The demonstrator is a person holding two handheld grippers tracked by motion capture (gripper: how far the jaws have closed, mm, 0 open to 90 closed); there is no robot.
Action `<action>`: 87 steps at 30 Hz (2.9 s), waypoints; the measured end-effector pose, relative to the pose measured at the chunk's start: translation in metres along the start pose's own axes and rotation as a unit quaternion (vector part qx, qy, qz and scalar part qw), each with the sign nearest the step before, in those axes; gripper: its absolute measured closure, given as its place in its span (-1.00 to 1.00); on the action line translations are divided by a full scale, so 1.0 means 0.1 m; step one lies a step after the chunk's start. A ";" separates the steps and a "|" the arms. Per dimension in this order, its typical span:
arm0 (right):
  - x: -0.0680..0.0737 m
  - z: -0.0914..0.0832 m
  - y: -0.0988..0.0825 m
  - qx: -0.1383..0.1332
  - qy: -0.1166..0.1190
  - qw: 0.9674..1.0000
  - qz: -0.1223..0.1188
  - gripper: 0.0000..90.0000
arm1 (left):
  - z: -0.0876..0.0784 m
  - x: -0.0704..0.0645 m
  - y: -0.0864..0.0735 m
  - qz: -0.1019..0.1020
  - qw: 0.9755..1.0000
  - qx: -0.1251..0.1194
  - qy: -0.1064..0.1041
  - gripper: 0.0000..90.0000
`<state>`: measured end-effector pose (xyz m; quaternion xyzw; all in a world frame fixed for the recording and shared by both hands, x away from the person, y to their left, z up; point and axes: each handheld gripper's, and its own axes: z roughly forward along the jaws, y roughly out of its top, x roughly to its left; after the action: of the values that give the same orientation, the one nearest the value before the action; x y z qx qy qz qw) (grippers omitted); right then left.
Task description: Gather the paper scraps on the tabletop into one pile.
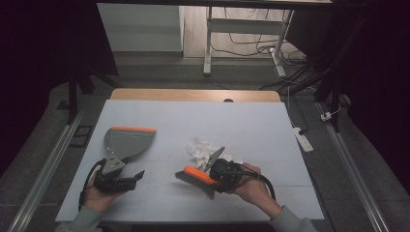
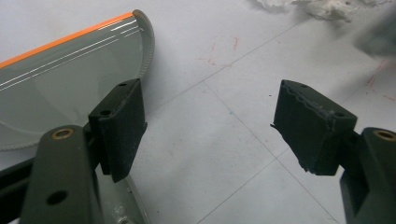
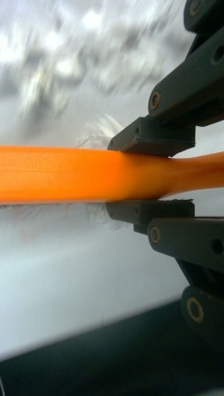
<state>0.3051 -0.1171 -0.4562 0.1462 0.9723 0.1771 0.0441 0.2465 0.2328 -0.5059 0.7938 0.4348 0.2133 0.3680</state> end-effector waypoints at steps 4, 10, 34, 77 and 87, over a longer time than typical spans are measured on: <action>-0.26 -0.03 -0.03 0.000 -0.026 0.999 0.033 0.56 | 0.00 0.00 0.00 -0.001 1.000 -0.001 -0.002 -0.42; -0.52 -0.09 -0.14 -0.023 -0.045 0.996 0.077 0.56 | 0.01 0.02 0.00 -0.007 1.000 -0.003 -0.009 -0.42; -0.90 -0.31 0.32 -0.144 -0.012 0.977 0.157 0.56 | 0.01 0.03 0.00 -0.015 1.000 -0.008 -0.018 -0.42; -1.16 -0.58 -0.26 -0.091 -0.064 0.957 0.266 0.56 | -0.01 0.08 -0.02 -0.029 0.998 -0.023 -0.044 -0.42; -1.07 -0.47 -1.05 -0.031 -0.091 0.927 0.363 0.56 | 0.00 0.05 0.00 -0.019 0.998 -0.027 -0.049 -0.42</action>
<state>0.3721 -0.2584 -0.4463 0.5031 0.8386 0.1972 0.0694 0.2493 0.2366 -0.5059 0.7848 0.4249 0.1788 0.4142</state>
